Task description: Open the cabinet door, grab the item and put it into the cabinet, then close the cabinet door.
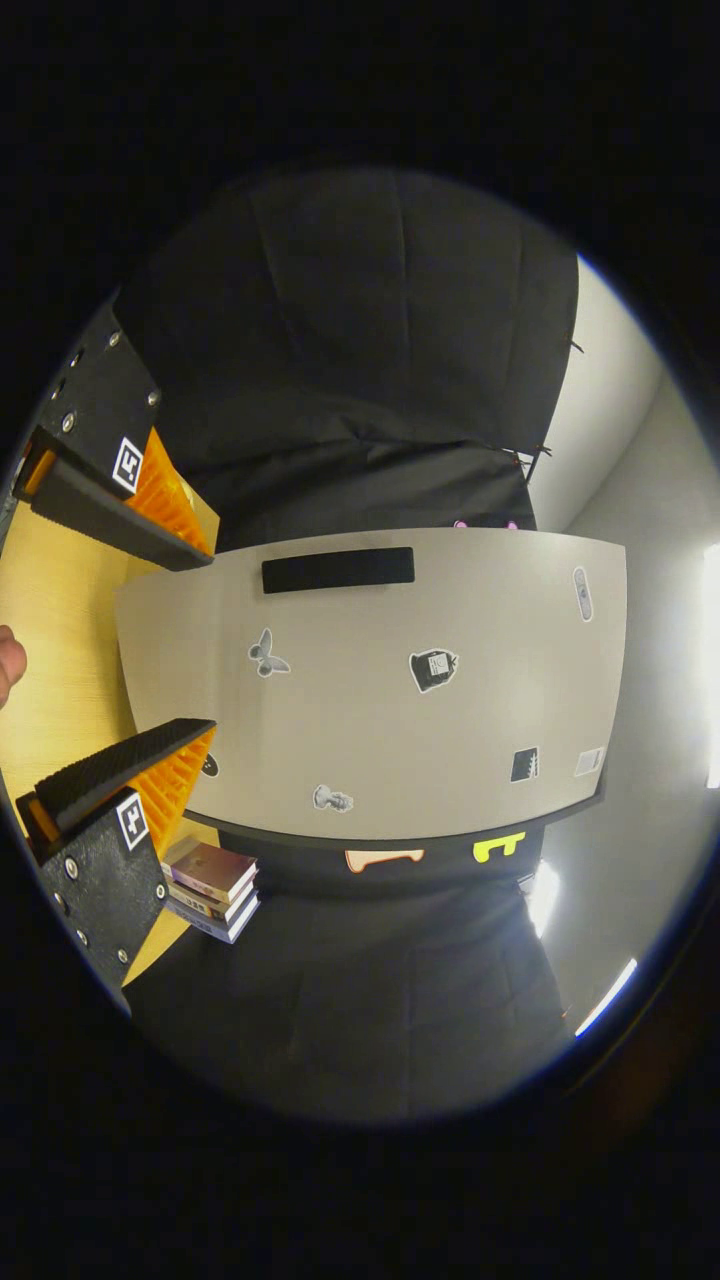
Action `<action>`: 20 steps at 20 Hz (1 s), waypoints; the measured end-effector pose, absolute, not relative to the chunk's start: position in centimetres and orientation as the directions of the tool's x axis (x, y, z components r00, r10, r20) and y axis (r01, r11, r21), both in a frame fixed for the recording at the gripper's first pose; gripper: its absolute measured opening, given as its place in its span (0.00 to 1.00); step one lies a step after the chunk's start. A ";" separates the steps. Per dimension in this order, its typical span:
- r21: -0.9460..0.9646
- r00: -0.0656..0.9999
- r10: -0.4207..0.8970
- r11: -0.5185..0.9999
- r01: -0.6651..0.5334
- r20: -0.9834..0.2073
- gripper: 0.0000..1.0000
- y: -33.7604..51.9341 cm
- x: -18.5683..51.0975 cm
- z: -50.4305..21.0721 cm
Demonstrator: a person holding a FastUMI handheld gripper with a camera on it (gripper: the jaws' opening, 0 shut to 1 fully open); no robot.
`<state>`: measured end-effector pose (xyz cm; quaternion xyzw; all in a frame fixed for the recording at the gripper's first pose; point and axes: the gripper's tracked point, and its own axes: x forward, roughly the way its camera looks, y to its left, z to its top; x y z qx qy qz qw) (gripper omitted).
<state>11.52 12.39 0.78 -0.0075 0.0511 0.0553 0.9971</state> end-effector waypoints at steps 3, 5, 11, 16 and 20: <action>-0.001 0.988 0.117 0.993 -0.118 -0.099 0.93 12.3 11.7 0.5; 0.000 0.988 0.121 0.993 -0.121 -0.101 0.92 12.5 11.7 0.2; 0.024 0.985 0.137 0.990 -0.136 -0.100 0.93 12.9 10.8 -0.4; 0.010 0.989 0.124 0.992 -0.124 -0.081 0.93 12.0 10.7 -0.1; -0.002 0.991 0.118 0.993 -0.118 -0.068 0.93 11.7 10.9 0.5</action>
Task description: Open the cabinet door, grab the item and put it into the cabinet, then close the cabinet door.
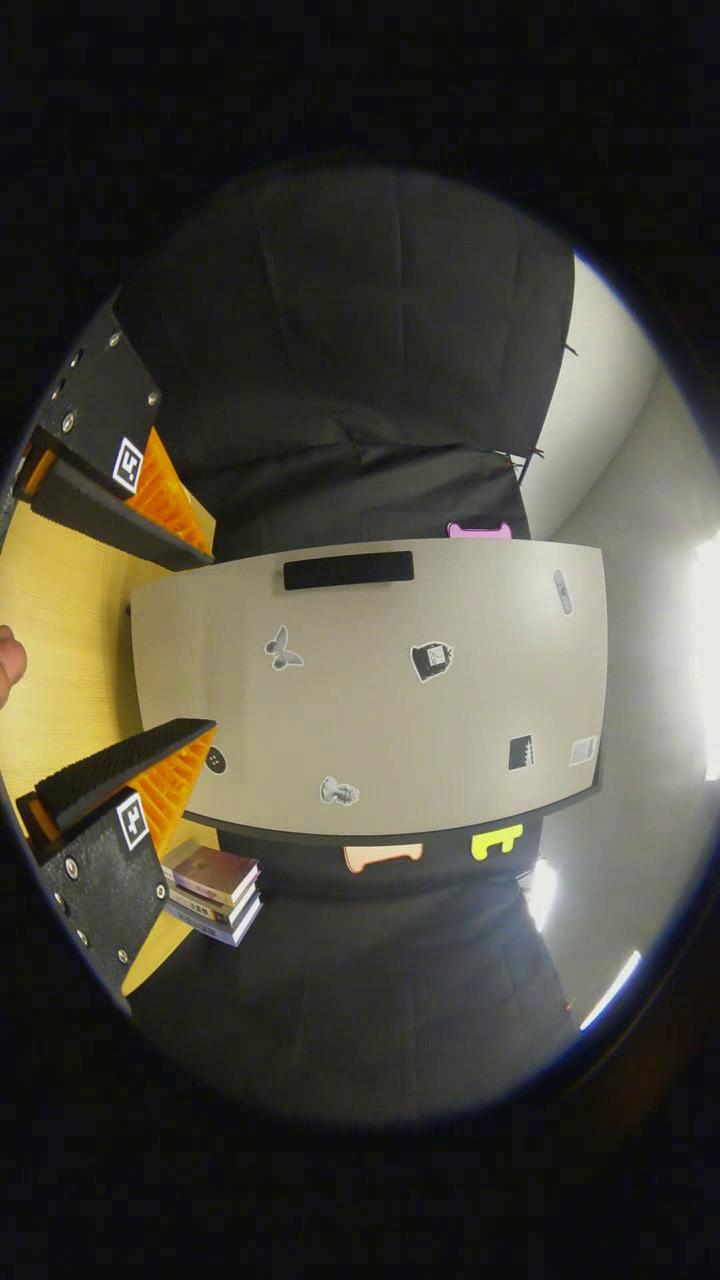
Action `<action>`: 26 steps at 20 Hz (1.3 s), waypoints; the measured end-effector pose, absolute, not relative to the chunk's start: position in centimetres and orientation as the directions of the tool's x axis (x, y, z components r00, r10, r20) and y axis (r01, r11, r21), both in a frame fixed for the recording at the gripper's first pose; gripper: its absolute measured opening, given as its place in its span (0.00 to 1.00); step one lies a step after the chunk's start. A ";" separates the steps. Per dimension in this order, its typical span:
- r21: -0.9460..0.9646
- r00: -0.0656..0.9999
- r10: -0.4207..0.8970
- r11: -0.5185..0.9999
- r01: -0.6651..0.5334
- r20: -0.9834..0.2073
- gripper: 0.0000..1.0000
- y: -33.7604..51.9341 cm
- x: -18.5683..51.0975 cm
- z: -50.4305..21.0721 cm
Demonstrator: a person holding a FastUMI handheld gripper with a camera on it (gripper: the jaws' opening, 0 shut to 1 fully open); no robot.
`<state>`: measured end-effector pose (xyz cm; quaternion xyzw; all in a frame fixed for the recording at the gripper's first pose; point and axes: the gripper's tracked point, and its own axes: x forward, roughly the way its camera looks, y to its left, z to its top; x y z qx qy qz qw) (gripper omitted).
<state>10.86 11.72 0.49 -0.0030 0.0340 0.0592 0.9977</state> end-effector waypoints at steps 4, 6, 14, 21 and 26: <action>-0.015 0.991 0.126 0.992 -0.127 -0.052 0.93 12.0 11.1 1.2; -0.010 0.990 0.130 0.991 -0.130 -0.052 0.92 12.2 11.2 1.1; -0.010 0.988 0.147 0.989 -0.148 -0.048 0.93 12.6 10.8 1.3; -0.013 0.988 0.146 0.989 -0.147 -0.046 0.93 12.6 10.7 1.4; -0.019 0.988 0.147 0.989 -0.148 -0.040 0.93 13.0 10.9 1.6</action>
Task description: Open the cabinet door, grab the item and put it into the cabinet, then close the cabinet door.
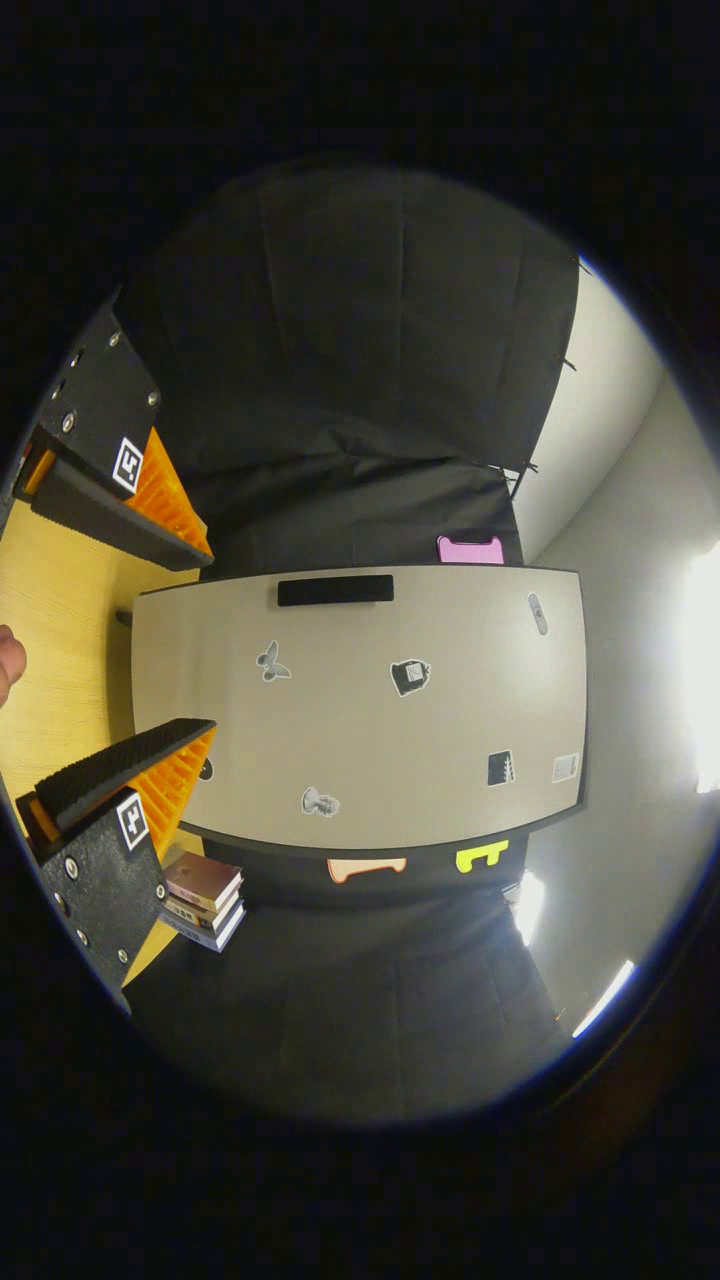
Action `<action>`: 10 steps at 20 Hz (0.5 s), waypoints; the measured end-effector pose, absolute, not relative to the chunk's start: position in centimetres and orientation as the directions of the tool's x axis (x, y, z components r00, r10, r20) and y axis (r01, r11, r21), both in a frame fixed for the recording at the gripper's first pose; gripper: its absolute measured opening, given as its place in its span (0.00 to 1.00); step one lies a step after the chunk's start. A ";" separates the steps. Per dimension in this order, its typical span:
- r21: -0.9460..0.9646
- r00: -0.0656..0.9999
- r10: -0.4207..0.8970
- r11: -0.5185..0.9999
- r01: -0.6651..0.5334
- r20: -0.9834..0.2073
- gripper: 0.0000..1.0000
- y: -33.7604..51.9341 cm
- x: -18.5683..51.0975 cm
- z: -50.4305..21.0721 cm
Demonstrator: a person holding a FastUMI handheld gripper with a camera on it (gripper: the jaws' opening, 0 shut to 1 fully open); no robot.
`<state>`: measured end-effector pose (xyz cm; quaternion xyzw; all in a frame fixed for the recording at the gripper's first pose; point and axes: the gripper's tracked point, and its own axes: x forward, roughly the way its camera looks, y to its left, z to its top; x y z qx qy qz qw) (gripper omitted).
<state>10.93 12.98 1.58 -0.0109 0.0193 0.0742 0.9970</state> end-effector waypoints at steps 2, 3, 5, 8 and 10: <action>-0.020 0.988 0.148 0.989 -0.149 -0.037 0.93 13.0 11.0 1.7; -0.020 0.988 0.147 0.989 -0.148 -0.037 0.93 12.9 11.0 1.6; -0.023 0.989 0.142 0.989 -0.143 -0.039 0.93 12.9 11.1 1.5; -0.025 0.989 0.144 0.989 -0.145 -0.040 0.93 12.8 11.2 1.5; -0.028 0.989 0.144 0.989 -0.145 -0.035 0.93 12.8 11.2 1.7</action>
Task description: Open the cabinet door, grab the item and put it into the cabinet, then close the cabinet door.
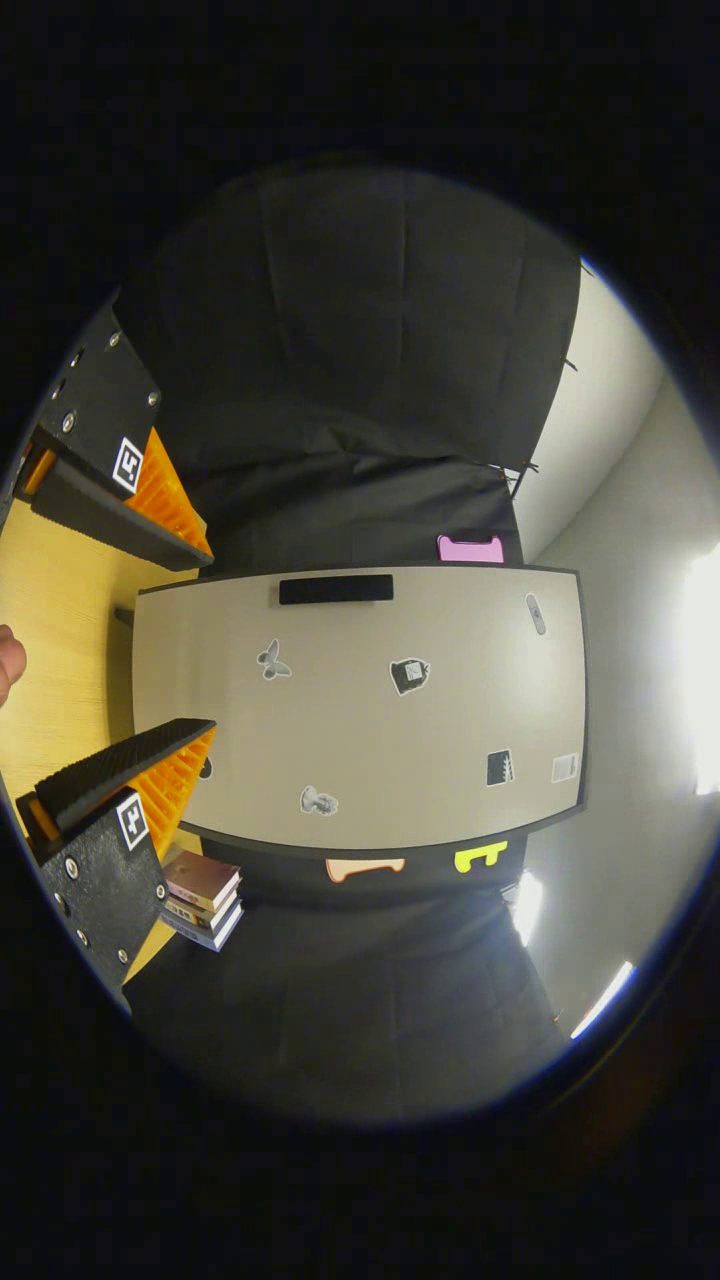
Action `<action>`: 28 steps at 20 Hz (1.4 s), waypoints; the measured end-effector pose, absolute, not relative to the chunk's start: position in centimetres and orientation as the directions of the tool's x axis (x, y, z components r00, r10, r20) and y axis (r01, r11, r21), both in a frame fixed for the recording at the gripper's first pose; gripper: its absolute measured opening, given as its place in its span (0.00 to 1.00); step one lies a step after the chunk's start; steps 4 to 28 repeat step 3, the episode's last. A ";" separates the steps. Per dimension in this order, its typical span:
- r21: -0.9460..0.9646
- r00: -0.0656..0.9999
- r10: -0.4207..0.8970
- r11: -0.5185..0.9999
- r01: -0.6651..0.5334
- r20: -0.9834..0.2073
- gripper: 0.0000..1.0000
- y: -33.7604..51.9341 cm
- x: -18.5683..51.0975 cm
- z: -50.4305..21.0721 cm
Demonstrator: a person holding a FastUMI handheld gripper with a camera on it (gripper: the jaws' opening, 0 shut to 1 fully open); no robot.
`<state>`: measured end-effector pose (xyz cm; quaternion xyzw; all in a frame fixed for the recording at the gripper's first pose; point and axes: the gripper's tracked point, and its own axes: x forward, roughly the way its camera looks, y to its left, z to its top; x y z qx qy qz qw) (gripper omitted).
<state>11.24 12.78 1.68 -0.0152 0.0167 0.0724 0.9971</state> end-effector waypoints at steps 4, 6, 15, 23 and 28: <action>-0.038 0.988 0.147 0.988 -0.148 -0.036 0.93 12.9 11.2 1.6; -0.038 0.988 0.147 0.988 -0.148 -0.036 0.93 12.9 11.2 1.6; -0.038 0.988 0.147 0.988 -0.148 -0.036 0.93 12.9 11.2 1.6; -0.038 0.988 0.147 0.988 -0.148 -0.036 0.93 12.9 11.2 1.6; -0.038 0.988 0.147 0.988 -0.148 -0.036 0.93 12.9 11.2 1.6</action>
